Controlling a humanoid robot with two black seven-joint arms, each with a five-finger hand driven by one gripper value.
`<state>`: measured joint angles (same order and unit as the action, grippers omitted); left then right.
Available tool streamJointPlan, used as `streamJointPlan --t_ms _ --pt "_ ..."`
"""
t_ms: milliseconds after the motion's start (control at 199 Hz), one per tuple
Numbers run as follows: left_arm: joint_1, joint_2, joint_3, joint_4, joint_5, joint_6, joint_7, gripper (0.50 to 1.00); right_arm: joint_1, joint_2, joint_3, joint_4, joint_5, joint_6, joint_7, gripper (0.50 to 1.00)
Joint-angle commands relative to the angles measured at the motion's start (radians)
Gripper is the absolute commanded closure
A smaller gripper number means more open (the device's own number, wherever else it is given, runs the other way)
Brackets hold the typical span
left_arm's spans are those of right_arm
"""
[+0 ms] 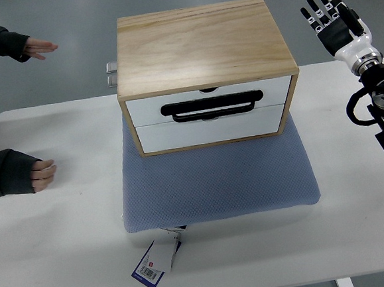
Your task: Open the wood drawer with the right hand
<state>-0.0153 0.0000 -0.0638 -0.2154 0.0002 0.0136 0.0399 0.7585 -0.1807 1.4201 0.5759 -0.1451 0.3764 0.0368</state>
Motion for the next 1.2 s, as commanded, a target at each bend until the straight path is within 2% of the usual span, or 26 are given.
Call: streamJointPlan --t_ms 0,388,393,443,493,498,539,599,604,644,765,871,936,1112,1163,1168,1193 --pt "0.000 0.000 -0.001 0.001 0.000 0.000 0.000 0.500 0.001 0.000 0.000 -0.004 0.001 -0.002 0.002 0.556" --pt "-0.002 0.000 0.001 -0.001 0.000 0.000 -0.003 0.500 0.076 -0.017 -0.043 -0.004 -0.036 0.003 -0.015 0.556" --pt "-0.002 0.000 0.001 -0.001 0.000 -0.004 -0.003 0.500 0.122 -0.057 -0.109 -0.004 -0.091 0.001 -0.024 0.556" --pt "-0.002 0.000 -0.001 -0.002 0.000 -0.004 -0.003 0.500 0.162 -0.114 -0.199 -0.002 -0.145 -0.001 -0.028 0.556" --pt "-0.002 0.000 -0.001 -0.002 0.000 -0.004 -0.003 0.500 0.162 -0.114 -0.199 -0.002 -0.145 -0.001 -0.028 0.556" --pt "-0.002 0.000 -0.001 -0.002 0.000 -0.006 -0.002 0.500 0.204 -0.169 -0.293 0.001 -0.178 -0.001 -0.029 0.556" --pt "-0.002 0.000 0.001 -0.004 0.000 -0.006 0.000 0.500 0.252 -0.212 -0.374 0.004 -0.197 -0.004 -0.029 0.556" --pt "-0.002 0.000 0.001 -0.004 0.000 -0.007 0.001 0.500 0.266 -0.218 -0.391 0.005 -0.202 -0.004 -0.029 0.556" --pt "-0.002 0.000 0.001 -0.004 0.000 -0.007 0.005 0.500 0.344 -0.258 -0.497 0.013 -0.220 -0.005 -0.029 0.556" --pt "-0.002 0.000 0.002 -0.004 0.001 -0.009 0.006 0.500 0.419 -0.284 -0.578 0.016 -0.229 -0.010 -0.031 0.556" --pt "-0.003 0.000 0.006 -0.005 0.006 -0.009 0.006 0.500 0.627 -0.312 -0.762 0.025 -0.228 -0.043 -0.031 0.556" --pt "-0.005 0.000 0.006 -0.013 0.006 -0.009 0.008 0.500 0.763 -0.310 -0.920 0.062 -0.228 -0.040 -0.035 0.556" --pt "-0.006 0.000 0.006 -0.013 0.006 -0.009 0.008 0.500 0.846 -0.306 -1.052 0.122 -0.228 -0.050 -0.060 0.556" --pt "-0.006 0.000 0.006 -0.019 0.006 -0.011 0.011 0.500 1.032 -0.247 -1.423 0.301 -0.228 -0.059 -0.202 0.556" --pt "-0.006 0.000 0.006 -0.019 0.006 -0.011 0.011 0.500 1.032 -0.247 -1.423 0.302 -0.228 -0.059 -0.202 0.556" --pt "-0.006 0.000 0.006 -0.019 0.006 -0.011 0.011 0.500 1.076 -0.232 -1.517 0.355 -0.228 -0.059 -0.239 0.556" --pt "-0.006 0.000 0.007 -0.019 0.006 -0.009 0.011 0.500 1.096 -0.229 -1.551 0.380 -0.228 -0.057 -0.253 0.556"
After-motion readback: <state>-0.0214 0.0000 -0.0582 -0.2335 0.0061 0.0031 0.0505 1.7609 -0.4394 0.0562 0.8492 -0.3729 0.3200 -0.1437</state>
